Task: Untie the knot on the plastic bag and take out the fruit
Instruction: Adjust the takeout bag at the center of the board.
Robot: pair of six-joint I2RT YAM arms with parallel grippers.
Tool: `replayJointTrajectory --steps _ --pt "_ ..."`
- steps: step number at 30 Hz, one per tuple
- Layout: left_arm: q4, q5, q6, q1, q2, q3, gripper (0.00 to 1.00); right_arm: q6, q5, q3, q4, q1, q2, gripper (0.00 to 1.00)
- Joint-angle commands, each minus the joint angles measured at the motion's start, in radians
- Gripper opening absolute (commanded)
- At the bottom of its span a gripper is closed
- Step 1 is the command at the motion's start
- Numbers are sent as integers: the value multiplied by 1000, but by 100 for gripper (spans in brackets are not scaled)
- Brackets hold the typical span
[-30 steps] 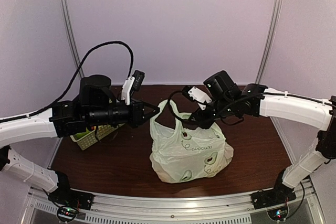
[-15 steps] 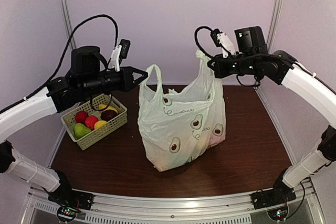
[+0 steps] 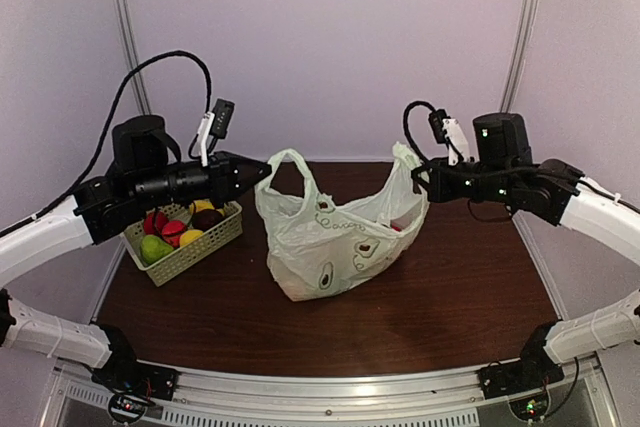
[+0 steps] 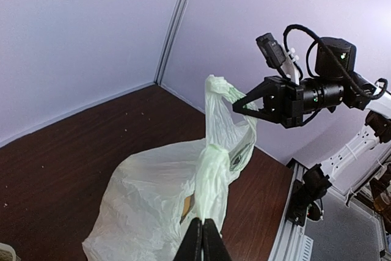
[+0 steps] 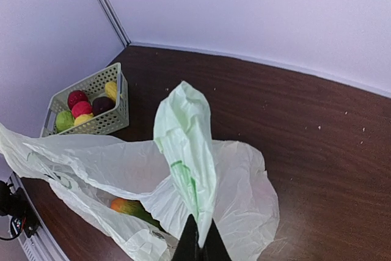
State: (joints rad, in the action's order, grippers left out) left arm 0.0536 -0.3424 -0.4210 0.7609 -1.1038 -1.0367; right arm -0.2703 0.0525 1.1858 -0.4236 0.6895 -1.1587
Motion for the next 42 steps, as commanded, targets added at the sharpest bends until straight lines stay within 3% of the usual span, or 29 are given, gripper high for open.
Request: replayJointTrajectory --steps 1,3,4,8,11,15,22,30,33,42 --pt "-38 -37 -39 0 15 74 2 -126 153 -141 145 4 37 0" --pt "-34 -23 -56 -1 15 85 5 -133 194 -168 175 19 48 0" --pt "-28 -11 -63 0 14 85 11 -130 206 -172 178 29 53 0" --pt "-6 35 -99 13 28 73 57 -129 175 -185 170 76 75 0" --pt "70 187 -116 83 51 40 69 -153 130 -213 178 99 99 0" --pt "167 486 -171 259 54 -24 71 -189 49 -256 192 129 128 0" --pt "221 782 -346 477 -2 -61 67 -230 -85 -269 195 166 143 0" --pt "148 753 -338 534 -135 -150 62 -248 -112 -280 197 193 138 0" --pt "194 795 -312 533 -186 -218 64 -250 -115 -287 194 205 140 0" --pt "236 794 -299 451 -236 -281 64 -253 -118 -288 188 223 156 0"
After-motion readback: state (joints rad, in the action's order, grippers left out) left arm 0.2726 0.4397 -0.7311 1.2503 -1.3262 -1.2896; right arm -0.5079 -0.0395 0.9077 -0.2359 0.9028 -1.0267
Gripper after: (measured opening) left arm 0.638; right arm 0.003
